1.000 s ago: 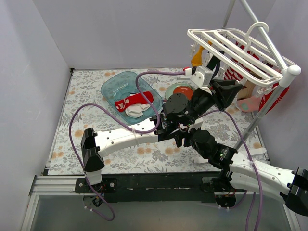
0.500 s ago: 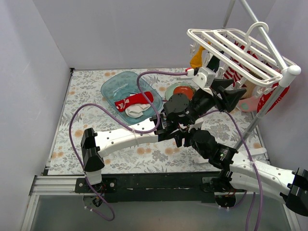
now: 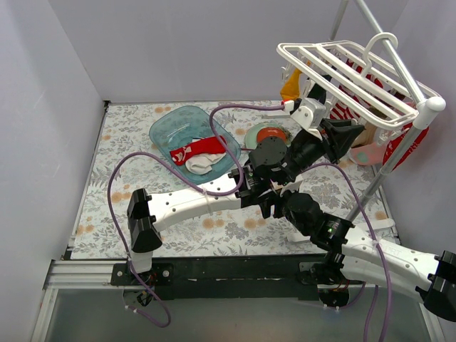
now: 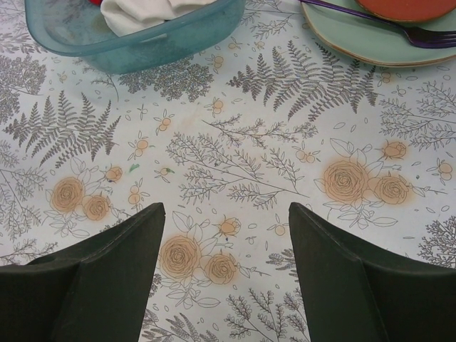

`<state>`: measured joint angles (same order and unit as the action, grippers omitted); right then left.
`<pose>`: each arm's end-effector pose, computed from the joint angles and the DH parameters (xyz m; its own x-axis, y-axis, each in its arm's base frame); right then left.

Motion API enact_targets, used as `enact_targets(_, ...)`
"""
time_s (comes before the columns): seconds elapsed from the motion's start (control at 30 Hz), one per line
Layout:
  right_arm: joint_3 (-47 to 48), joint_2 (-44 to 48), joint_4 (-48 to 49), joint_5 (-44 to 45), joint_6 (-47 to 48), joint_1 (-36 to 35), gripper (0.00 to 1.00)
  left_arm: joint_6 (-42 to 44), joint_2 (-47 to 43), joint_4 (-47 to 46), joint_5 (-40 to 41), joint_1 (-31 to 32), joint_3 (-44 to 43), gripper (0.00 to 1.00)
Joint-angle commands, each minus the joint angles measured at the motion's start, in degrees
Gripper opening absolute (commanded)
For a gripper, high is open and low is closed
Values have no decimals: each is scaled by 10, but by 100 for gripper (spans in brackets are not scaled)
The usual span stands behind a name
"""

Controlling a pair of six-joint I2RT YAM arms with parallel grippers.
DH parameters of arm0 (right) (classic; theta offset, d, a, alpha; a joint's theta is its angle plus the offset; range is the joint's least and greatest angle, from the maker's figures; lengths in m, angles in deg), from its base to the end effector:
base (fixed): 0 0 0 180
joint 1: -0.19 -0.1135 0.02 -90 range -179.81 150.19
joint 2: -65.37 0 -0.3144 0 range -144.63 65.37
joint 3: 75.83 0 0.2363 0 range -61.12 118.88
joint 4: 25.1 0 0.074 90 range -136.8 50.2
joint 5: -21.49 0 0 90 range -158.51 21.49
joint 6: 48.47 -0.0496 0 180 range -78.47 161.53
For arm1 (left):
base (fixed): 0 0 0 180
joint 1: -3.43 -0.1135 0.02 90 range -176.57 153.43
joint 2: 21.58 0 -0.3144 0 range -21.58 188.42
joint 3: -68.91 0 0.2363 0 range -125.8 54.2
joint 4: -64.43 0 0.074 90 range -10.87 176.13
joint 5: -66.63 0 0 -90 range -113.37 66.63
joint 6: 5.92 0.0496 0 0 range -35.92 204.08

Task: Remove the socks clipped to the hanger
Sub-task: Remove the sock from the hanger.

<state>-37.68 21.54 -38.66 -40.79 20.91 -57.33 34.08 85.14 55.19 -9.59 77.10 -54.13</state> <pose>0.0945 0.1054 0.2690 -0.3456 0.0377 -0.9376 -0.4159 0.8896 0.1890 0.1371 -0.4261 0.5337 -0.5897 -0.6333 -0.5012 0.6532 -0.0091 -0.7571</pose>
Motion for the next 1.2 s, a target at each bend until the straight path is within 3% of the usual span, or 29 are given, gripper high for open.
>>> enact_targets(0.0,-2,13,3,11,-4,-3,78,3,-3,11,1,1,-17,8)
enact_targets(0.2,-2,13,0,9,-4,-3,78,-1,-19,7,41,-13,-1,0)
enact_targets(0.67,6,21,-11,11,-4,-3,78,-26,-61,41,68,-121,27,0)
enact_targets(1.17,29,46,-54,14,3,-3,78,-19,-23,78,83,-221,-33,0)
